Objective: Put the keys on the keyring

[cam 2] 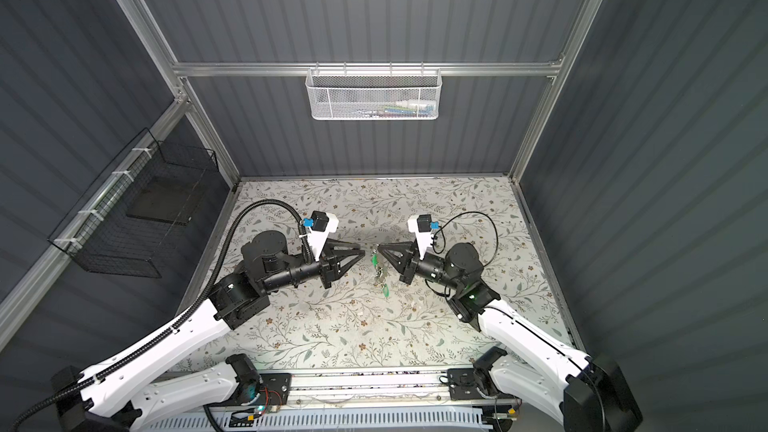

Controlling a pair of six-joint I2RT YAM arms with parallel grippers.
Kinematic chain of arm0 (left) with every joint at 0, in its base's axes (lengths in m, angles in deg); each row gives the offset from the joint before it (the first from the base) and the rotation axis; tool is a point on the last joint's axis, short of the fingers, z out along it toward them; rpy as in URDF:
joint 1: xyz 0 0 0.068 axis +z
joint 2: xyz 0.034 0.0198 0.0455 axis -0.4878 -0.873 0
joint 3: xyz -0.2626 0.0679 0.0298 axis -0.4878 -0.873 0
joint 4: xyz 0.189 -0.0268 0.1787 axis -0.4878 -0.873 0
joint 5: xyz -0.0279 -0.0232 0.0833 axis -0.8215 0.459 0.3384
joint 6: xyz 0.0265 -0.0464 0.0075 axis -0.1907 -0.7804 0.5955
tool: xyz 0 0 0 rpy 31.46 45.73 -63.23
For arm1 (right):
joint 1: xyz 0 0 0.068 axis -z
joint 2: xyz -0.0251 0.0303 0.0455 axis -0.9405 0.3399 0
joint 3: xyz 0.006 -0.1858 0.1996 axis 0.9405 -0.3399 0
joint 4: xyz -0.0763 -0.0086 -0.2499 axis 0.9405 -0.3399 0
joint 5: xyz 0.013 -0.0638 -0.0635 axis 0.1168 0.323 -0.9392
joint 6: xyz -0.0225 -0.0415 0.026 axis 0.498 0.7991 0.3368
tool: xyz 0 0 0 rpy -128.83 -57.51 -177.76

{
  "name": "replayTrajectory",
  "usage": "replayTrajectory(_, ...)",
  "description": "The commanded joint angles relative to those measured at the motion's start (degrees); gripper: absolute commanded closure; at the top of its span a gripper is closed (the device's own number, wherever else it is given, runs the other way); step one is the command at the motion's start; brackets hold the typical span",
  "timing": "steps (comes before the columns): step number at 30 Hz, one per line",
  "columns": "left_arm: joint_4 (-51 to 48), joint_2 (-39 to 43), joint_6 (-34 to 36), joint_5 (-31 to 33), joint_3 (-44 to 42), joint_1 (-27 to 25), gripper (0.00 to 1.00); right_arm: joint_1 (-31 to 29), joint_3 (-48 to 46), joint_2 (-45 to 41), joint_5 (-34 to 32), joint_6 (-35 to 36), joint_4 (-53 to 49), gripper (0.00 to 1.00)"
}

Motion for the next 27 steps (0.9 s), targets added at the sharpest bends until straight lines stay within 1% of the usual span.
replayTrajectory(1,2.68,-1.23,-2.0,-0.44,-0.41,0.68,0.72,0.12,0.15,-0.14,2.77,-1.03,3.72,1.0)
replayTrajectory(6,4.5,-3.49,-2.15,-5.49,-0.24,0.99,0.71,0.2,0.35,-0.31,3.29,-1.06,3.4,1.0)
replayTrajectory(13,5.44,-4.74,-2.44,-6.99,-0.48,1.3,0.72,0.21,0.54,-0.47,3.99,-1.06,3.65,1.0)
replayTrajectory(20,6.95,-5.73,-3.52,-8.64,-1.08,1.78,0.78,0.23,0.41,-0.49,4.81,-1.84,5.11,1.0)
replayTrajectory(24,8.29,-5.35,-4.2,-9.11,-1.99,2.13,0.79,0.2,0.03,-0.84,4.65,-2.26,5.99,1.0)
replayTrajectory(27,9.37,-4.9,-5.12,-9.26,-2.79,2.79,0.83,0.19,-0.46,-1.2,4.18,-2.39,6.69,1.0)
